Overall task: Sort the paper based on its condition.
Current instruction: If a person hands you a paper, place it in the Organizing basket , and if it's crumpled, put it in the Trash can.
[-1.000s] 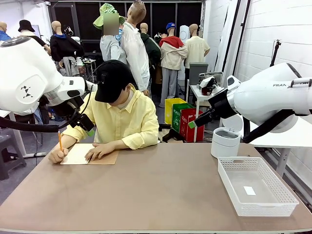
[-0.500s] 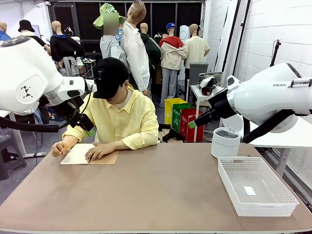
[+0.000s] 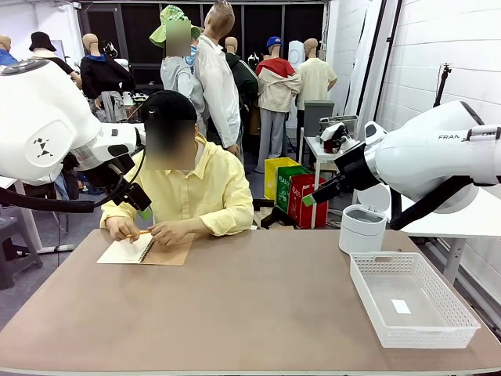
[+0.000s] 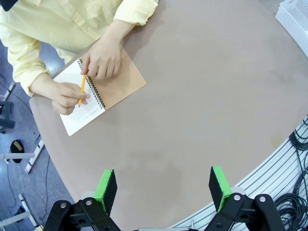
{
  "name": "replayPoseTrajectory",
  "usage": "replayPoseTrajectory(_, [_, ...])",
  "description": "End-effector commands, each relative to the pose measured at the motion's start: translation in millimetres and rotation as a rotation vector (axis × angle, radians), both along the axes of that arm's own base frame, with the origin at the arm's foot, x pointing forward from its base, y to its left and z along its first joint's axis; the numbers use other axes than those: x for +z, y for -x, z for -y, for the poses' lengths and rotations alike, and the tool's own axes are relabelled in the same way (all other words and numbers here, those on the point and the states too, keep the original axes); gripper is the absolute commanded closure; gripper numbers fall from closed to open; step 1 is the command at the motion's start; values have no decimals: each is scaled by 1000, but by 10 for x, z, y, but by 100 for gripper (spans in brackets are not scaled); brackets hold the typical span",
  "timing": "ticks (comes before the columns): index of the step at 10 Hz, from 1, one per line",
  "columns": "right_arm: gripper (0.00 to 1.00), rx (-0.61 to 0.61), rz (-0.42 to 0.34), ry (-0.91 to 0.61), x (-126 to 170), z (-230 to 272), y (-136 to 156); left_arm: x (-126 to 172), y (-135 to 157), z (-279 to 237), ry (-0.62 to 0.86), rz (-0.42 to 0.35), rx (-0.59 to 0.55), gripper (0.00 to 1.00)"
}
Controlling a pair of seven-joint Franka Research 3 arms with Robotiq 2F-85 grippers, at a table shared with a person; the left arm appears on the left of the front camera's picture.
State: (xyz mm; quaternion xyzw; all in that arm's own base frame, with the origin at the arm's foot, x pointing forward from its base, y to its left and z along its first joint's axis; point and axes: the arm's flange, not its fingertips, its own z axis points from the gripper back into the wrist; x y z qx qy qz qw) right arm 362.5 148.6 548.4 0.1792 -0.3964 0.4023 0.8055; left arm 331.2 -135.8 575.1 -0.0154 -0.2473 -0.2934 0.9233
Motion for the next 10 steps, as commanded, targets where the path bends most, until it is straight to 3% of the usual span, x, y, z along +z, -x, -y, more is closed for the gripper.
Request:
replayPoseTrajectory(1, [0,3,-4,-1,-5,-4,2,-10,-1,-8,4,8,0,0])
replayPoseTrajectory(10, [0,3,-4,-1,-5,-4,2,-10,-1,-8,4,8,0,0])
